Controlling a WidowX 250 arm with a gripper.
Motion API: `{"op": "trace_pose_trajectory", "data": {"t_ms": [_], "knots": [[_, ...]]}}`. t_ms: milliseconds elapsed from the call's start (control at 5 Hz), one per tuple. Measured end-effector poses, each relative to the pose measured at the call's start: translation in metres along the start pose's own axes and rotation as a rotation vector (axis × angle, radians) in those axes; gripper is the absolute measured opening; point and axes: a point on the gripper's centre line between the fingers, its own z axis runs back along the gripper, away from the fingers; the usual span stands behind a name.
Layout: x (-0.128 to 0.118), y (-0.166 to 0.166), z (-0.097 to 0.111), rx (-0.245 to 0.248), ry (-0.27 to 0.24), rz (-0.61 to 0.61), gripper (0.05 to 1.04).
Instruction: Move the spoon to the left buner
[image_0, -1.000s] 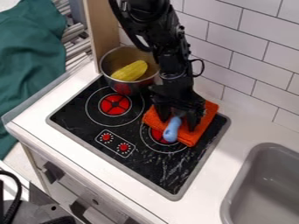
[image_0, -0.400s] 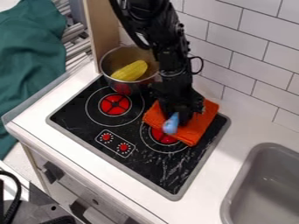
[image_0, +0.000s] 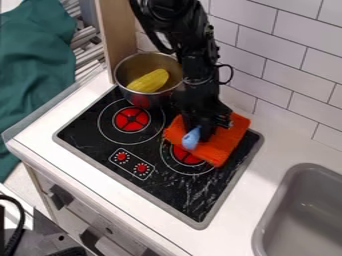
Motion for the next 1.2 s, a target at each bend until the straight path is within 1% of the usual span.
{"op": "trace_pose_trajectory", "data": {"t_ms": [200, 400, 600, 800, 1000, 1200], "knots": [[-0.005, 0.001, 0.056, 0.092, -0.112, 0.025, 0.3], [-0.047, 0.029, 0.077, 0.111, -0.154, 0.162, 0.3], [-0.084, 0.071, 0.069, 0.066, -0.14, 0.292, 0.3], [-0.107, 0.103, 0.042, 0.001, -0.108, 0.349, 0.3], [-0.107, 0.122, 0.022, -0.02, -0.068, 0.318, 0.3], [-0.096, 0.132, 0.009, -0.024, -0.057, 0.281, 0.3]]}}
